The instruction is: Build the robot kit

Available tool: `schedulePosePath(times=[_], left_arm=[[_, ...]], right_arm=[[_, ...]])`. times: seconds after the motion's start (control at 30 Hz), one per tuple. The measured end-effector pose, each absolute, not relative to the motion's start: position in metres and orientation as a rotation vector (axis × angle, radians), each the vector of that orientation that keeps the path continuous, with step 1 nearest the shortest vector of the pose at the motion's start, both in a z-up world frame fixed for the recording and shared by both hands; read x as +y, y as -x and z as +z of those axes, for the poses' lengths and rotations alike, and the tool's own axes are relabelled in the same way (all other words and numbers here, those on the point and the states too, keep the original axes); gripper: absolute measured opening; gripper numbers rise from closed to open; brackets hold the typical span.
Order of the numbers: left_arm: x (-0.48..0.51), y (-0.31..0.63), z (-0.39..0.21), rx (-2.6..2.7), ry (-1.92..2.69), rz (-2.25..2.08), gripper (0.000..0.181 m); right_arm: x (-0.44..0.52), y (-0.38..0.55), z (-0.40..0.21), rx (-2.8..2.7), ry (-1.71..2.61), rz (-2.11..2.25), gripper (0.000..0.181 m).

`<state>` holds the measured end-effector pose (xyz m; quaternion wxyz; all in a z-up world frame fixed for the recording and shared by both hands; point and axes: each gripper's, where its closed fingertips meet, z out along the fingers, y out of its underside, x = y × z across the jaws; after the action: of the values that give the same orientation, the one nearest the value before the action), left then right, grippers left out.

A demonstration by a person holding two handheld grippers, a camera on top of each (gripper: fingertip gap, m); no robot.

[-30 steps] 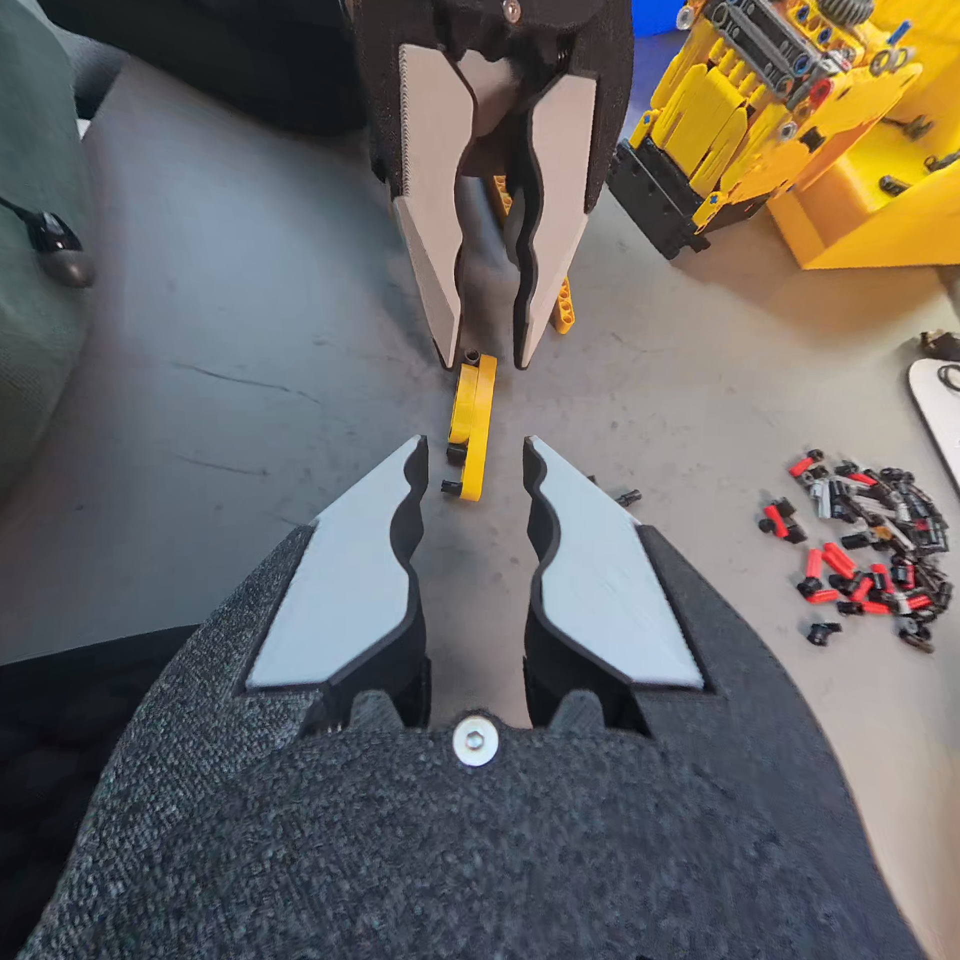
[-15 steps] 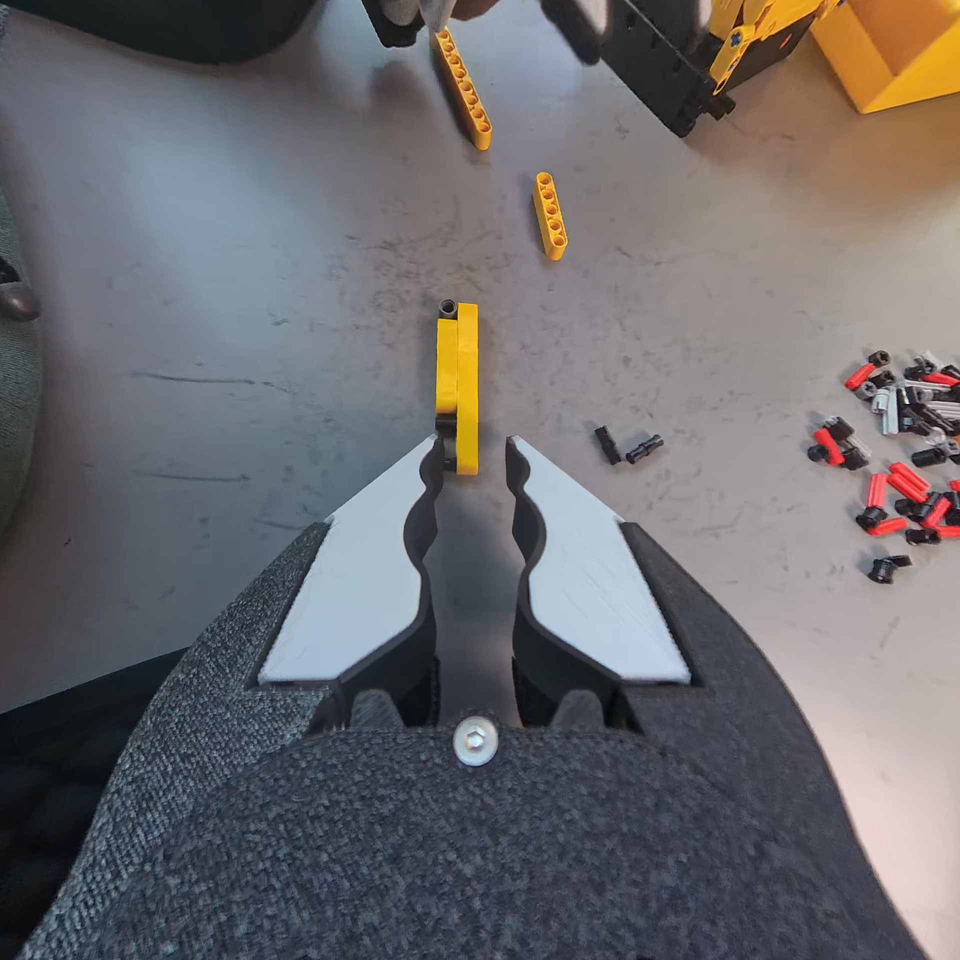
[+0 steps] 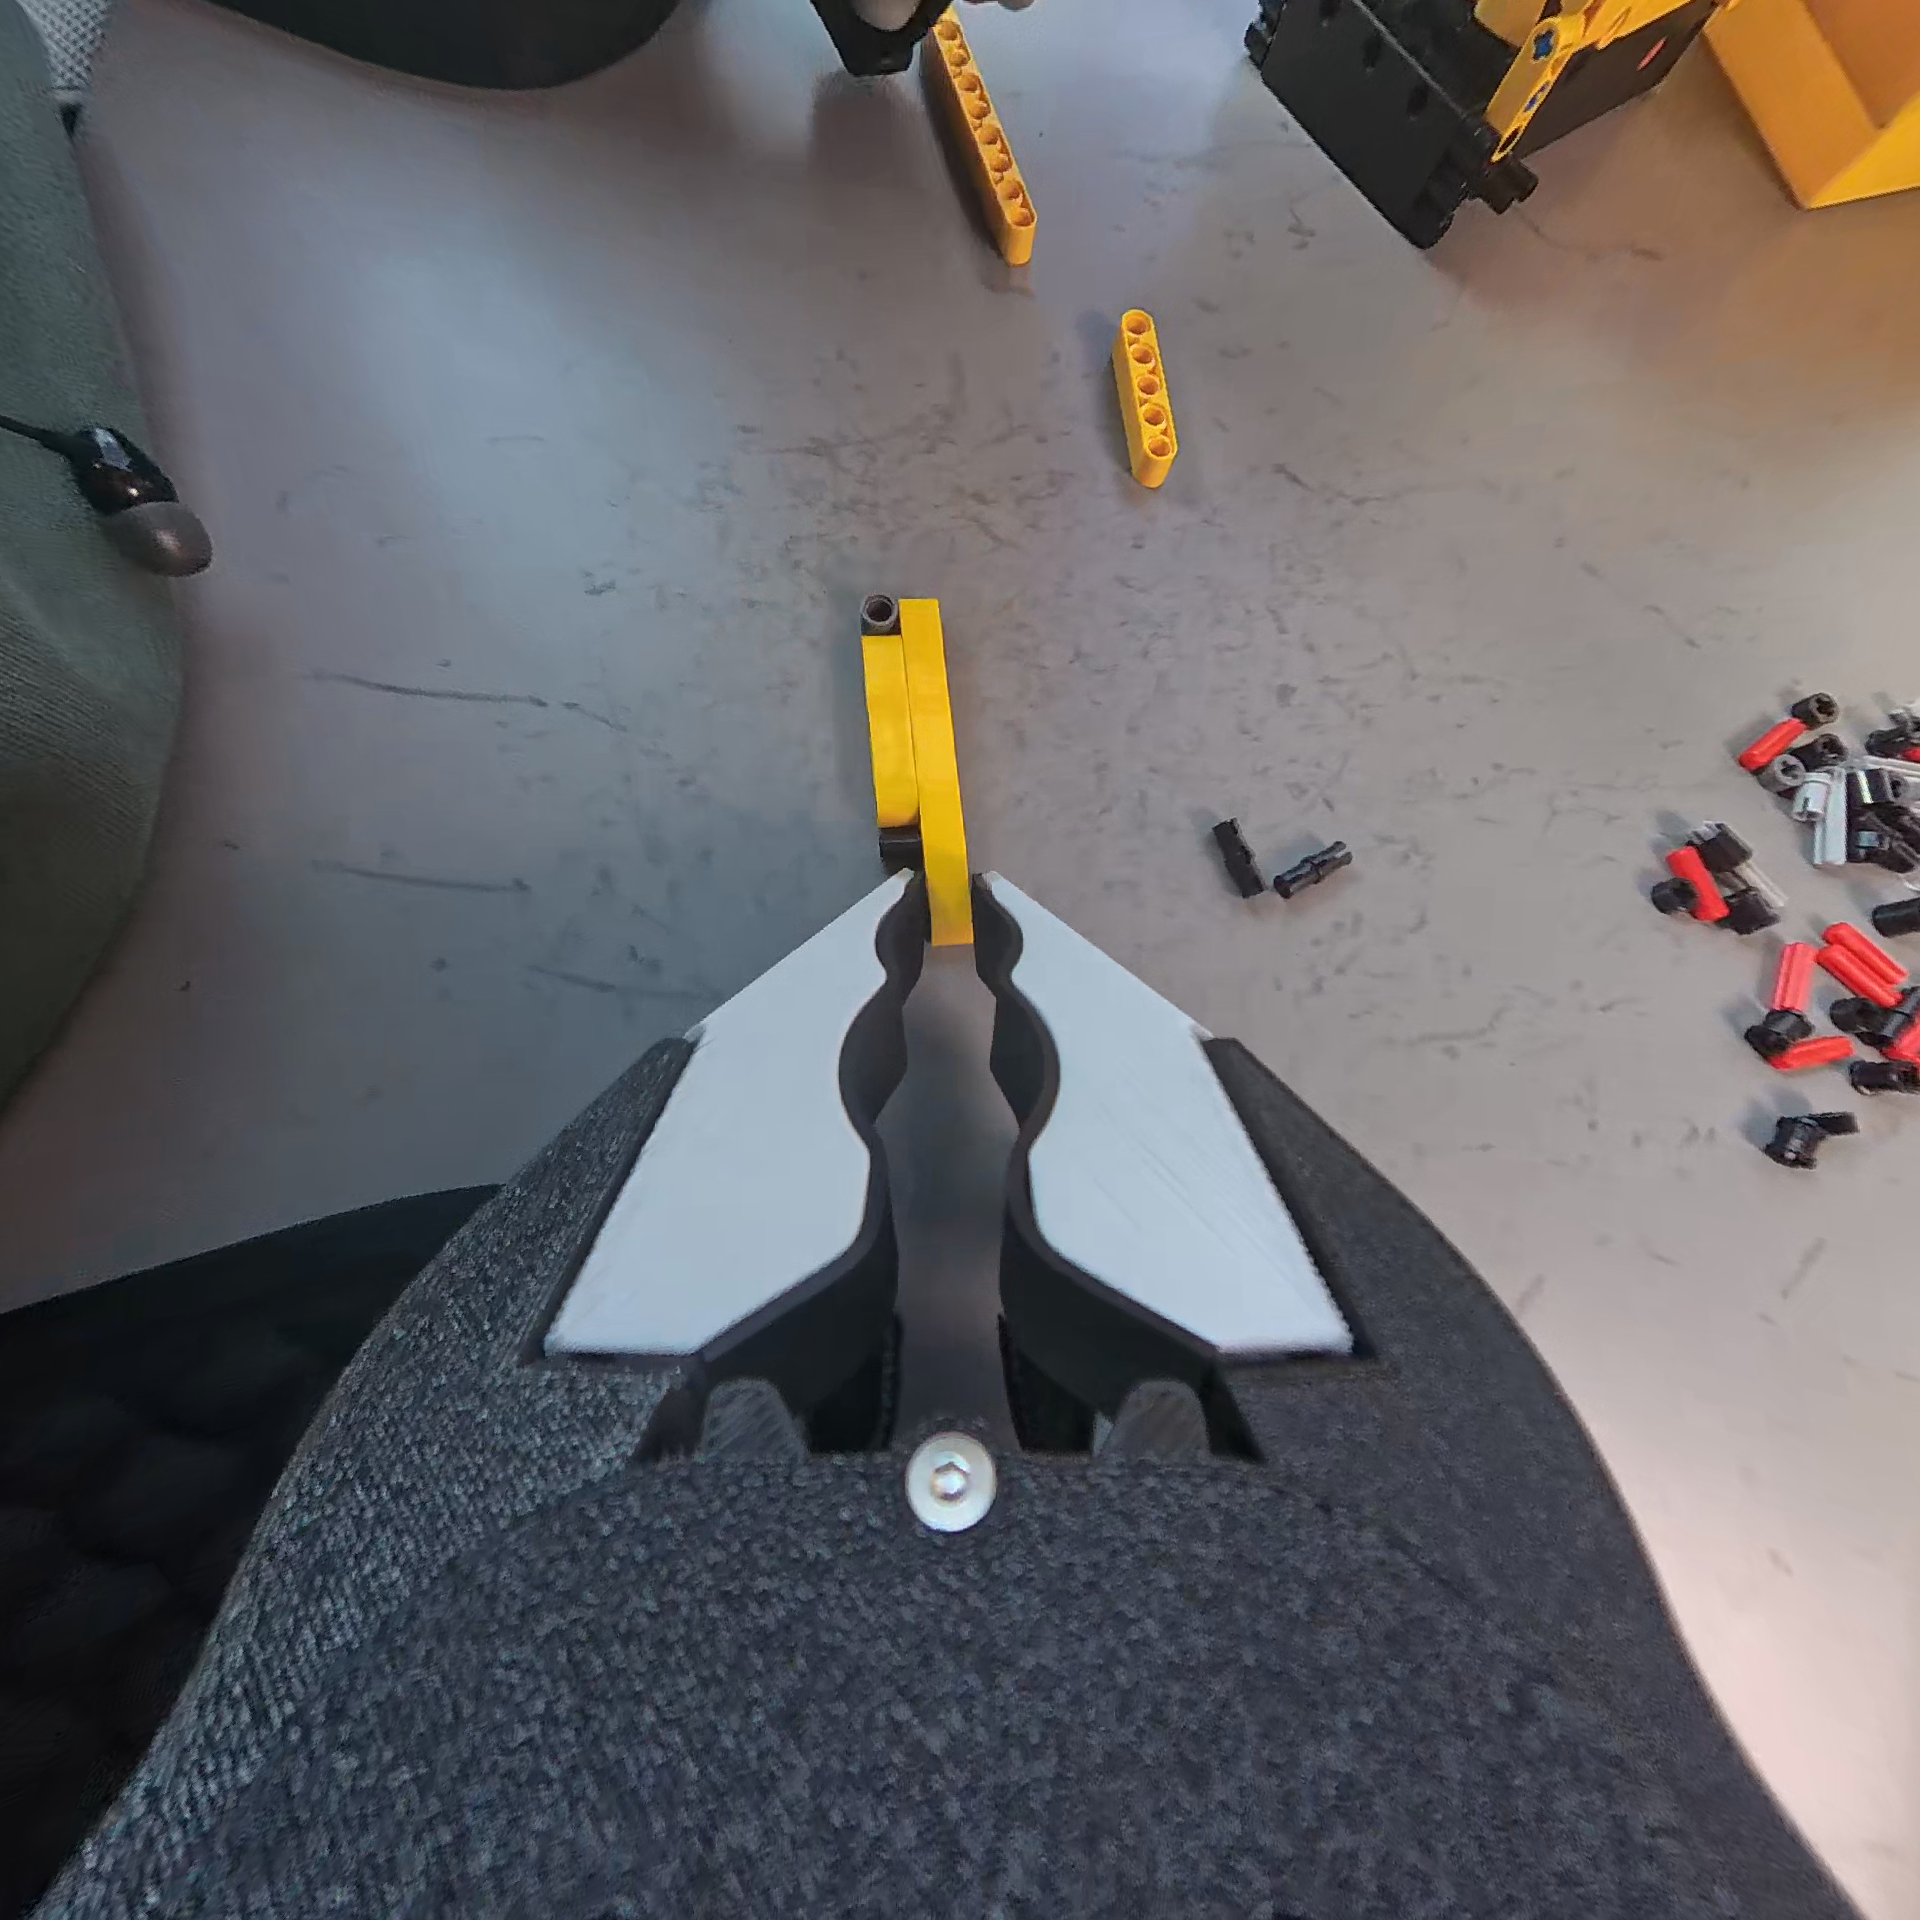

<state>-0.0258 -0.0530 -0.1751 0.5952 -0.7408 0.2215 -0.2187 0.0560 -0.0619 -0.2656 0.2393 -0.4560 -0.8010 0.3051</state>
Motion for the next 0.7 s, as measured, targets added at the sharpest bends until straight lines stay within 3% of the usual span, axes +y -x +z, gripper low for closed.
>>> schedulePosePath(times=[0.23,0.37,0.5,0.6,0.7], left_arm=[[-0.053,0.025,-0.173,0.503,1.701,-0.526,0.017],[-0.052,0.031,-0.162,0.452,1.647,-0.529,0.018],[-0.049,0.04,-0.152,0.389,1.597,-0.514,0.054],[-0.048,0.041,-0.152,0.394,1.609,-0.507,0.069],[-0.048,0.041,-0.155,0.404,1.62,-0.486,0.066]], right_arm=[[-0.065,-0.06,-0.266,-2.217,1.227,0.867,0.009],[-0.063,-0.06,-0.263,-2.199,1.24,0.91,0.018],[-0.041,-0.054,-0.244,-2.059,1.284,0.946,0.036],[-0.013,-0.056,-0.235,-1.971,1.334,0.883,0.056],[0.014,-0.062,-0.231,-1.899,1.379,0.814,0.062]])
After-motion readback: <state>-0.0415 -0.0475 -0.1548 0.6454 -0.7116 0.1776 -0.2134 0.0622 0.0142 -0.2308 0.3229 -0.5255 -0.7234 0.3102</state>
